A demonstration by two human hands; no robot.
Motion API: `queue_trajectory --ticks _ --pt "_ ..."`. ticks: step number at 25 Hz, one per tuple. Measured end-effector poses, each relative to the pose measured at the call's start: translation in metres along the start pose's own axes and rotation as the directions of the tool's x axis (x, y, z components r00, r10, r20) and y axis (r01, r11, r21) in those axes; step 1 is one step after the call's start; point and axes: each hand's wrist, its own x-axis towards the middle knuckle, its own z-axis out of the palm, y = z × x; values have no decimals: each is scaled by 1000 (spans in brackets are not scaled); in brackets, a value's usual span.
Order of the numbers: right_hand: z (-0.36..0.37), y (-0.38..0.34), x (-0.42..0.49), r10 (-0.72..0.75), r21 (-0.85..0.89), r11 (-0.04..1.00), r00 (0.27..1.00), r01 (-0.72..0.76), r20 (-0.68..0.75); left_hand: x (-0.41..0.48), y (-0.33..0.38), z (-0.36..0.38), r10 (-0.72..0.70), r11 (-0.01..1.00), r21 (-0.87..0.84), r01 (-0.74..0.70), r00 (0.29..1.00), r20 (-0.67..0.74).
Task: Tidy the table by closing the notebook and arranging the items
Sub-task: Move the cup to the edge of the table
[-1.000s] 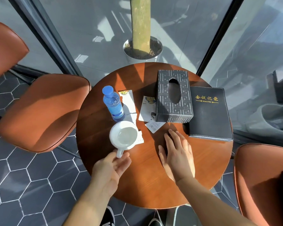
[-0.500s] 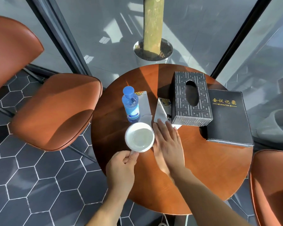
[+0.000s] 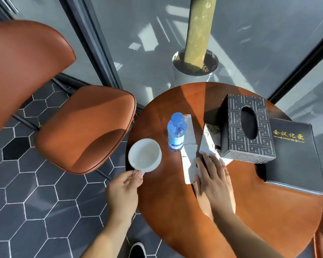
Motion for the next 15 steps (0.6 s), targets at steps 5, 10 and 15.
queue_trajectory --ticks 5,10,15 --pt "9 5 -1 1 8 1000 1000 -1 -22 36 5 17 62 997 42 -61 998 -14" --pt "10 6 -1 -3 6 1000 1000 3 -5 62 2 37 143 988 74 -139 988 -60" --pt "5 4 -1 8 10 1000 1000 -8 1 78 4 51 180 982 80 -171 976 -125"
